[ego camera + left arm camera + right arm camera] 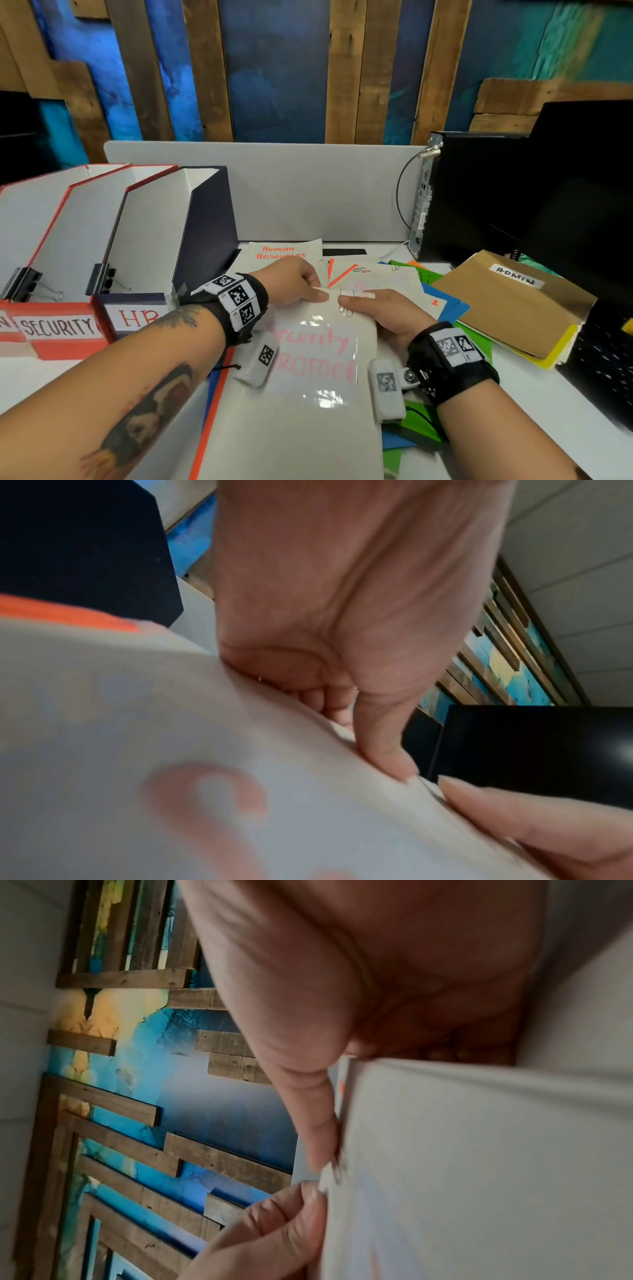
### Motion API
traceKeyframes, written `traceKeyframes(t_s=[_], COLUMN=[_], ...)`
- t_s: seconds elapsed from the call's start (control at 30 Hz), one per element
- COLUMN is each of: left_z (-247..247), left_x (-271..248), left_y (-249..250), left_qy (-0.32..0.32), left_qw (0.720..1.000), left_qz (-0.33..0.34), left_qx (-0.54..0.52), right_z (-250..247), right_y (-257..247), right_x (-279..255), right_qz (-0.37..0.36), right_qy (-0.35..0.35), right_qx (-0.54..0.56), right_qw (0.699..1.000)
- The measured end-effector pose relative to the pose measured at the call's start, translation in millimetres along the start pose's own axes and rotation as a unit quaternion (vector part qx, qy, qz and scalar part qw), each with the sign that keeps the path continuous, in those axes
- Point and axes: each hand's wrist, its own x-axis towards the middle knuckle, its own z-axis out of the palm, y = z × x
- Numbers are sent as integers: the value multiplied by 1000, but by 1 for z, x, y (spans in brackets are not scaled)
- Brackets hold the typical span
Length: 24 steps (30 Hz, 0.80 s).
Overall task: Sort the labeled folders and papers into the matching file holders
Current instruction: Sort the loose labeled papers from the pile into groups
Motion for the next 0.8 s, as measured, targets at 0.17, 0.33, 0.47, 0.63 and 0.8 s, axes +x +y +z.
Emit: traceKeyframes(t_s=[0.17, 0.33, 0.47, 0.63, 0.8], left_z=[-18, -23, -22, -28, -57], left_x=[-5, -14, -32, -53, -77], left_y=[4, -9, -3, 20, 2], left_qy=[167, 224, 164, 96, 212], left_qw=[984, 970, 985, 992, 977], left_qz=[-27, -79, -43, 47, 7], left_qx=[-58, -49, 35, 62, 31], right_z=[9, 15, 32, 69, 94], right_y=[2, 4, 6, 15, 25], right_x=[-12, -19, -31, -45, -51], right_qz=[29, 40, 24, -7, -8], right_qy=[-88, -177, -214, -228, -247], right_qx=[12, -40, -70, -103, -118], right_qw=[996, 983, 974, 968, 962])
